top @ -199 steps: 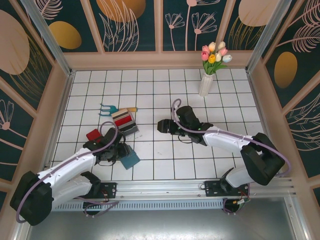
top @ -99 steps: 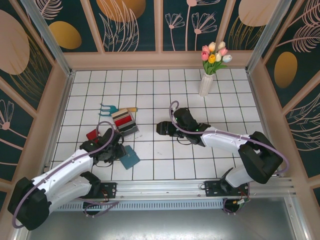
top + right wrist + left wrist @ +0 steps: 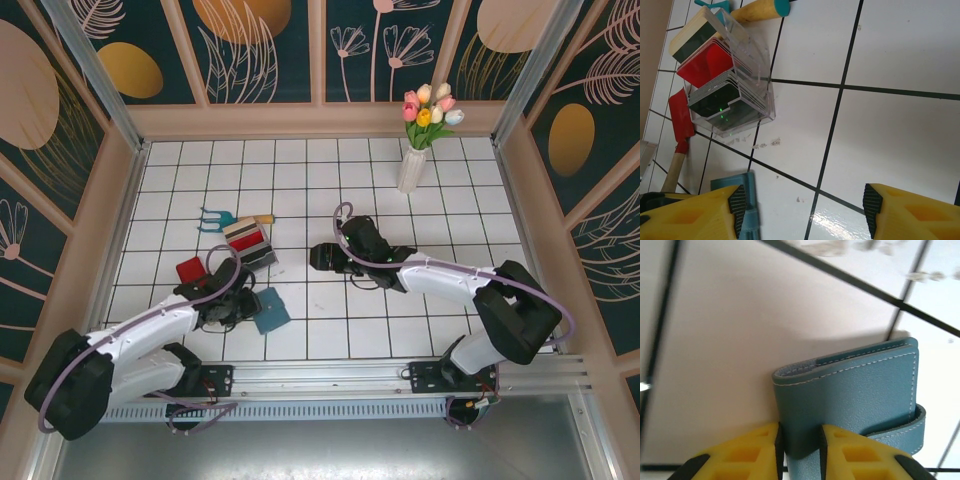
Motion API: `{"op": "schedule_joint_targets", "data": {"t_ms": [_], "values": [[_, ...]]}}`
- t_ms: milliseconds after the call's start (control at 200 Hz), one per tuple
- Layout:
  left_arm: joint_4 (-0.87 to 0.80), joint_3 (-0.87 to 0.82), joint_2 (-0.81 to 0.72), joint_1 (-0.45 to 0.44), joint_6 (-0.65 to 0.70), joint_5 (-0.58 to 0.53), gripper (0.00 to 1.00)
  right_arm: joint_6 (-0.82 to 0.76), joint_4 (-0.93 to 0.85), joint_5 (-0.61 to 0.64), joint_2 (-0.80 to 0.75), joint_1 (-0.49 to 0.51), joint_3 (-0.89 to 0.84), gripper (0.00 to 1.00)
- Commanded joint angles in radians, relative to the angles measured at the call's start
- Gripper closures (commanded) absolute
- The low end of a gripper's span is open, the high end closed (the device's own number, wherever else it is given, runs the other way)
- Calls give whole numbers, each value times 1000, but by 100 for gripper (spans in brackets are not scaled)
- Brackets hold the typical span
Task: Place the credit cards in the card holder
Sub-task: Move the card holder to the bottom-center of the table, then pick up the card holder at the bottom-center of the table.
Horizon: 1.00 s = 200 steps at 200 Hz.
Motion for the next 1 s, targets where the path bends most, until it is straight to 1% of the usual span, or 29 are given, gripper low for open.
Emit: {"op": "schedule_joint_targets", "data": {"t_ms": [0,170,235,305,405,465,580,666,761,786,836,896,961,996], "values": [[121,-16,33,-29,20,63,77,20,-13,34,-20,11,-12,35],[225,-4,62,-35,15,67,78,29,-14,39,-39,11,-38,39],[273,-2,77,-36,10,67,78,27,-12,21,-37,12,-41,42],[290,2,81,-37,-1,51,78,26,-4,-7,-28,12,-42,47],[276,-16,54,-38,-26,6,72,19,3,-53,-4,18,-28,55],[266,-42,17,-38,-50,-14,68,15,-6,-66,17,24,-11,55],[271,-109,-75,-38,-90,-26,64,2,-30,-92,57,50,22,55],[300,-146,-128,-38,-100,-5,63,0,-32,-120,93,73,43,55],[386,-174,-144,-38,-103,59,62,19,-22,-140,131,106,70,56],[413,-178,-140,-38,-104,77,62,26,-27,-139,141,113,78,57],[449,-178,-123,-38,-108,97,62,34,-33,-147,163,129,90,62],[477,-170,-94,-38,-108,119,62,33,-30,-165,190,153,96,63],[509,-160,-53,-38,-105,143,62,39,-22,-179,213,168,92,68],[510,-152,-32,-38,-105,148,62,40,-15,-192,224,172,90,69]]}}
